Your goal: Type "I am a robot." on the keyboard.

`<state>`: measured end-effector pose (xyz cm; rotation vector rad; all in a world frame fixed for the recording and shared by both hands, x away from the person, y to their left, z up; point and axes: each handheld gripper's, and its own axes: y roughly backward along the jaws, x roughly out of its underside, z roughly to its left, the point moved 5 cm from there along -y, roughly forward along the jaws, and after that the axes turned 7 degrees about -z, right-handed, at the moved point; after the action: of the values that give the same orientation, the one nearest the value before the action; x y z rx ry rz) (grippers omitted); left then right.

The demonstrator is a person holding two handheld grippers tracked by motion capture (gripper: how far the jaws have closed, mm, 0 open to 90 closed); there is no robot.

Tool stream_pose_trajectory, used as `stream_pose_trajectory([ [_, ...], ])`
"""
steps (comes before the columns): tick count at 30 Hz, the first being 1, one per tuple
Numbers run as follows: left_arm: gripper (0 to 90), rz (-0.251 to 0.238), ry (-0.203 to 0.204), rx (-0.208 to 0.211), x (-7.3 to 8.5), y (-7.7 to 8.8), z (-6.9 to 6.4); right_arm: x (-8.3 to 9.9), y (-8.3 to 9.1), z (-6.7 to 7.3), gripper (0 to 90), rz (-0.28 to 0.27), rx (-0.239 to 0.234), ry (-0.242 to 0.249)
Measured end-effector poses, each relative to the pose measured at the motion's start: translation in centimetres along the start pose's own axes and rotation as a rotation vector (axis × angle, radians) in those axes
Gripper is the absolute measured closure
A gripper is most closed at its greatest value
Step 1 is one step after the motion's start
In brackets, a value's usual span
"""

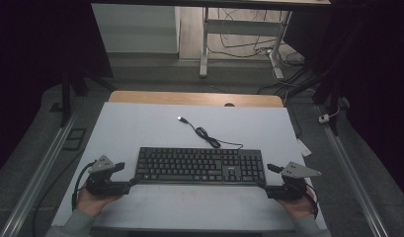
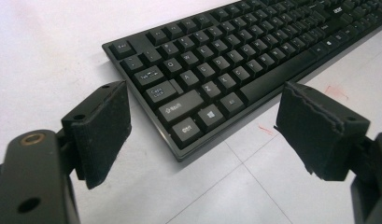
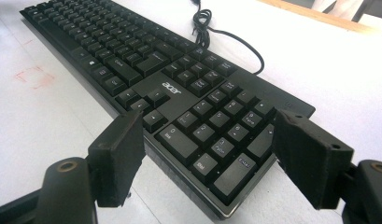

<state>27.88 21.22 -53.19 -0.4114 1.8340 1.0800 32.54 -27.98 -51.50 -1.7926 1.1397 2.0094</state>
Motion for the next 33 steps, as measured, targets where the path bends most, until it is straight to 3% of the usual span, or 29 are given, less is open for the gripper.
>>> stream_pose_trajectory([
  [33,22.3,-0.008,-0.013,-0.003,-0.69,0.0,0.11,-0.35,-0.46,0.27,27.9,-0.01,-0.004,-0.007],
])
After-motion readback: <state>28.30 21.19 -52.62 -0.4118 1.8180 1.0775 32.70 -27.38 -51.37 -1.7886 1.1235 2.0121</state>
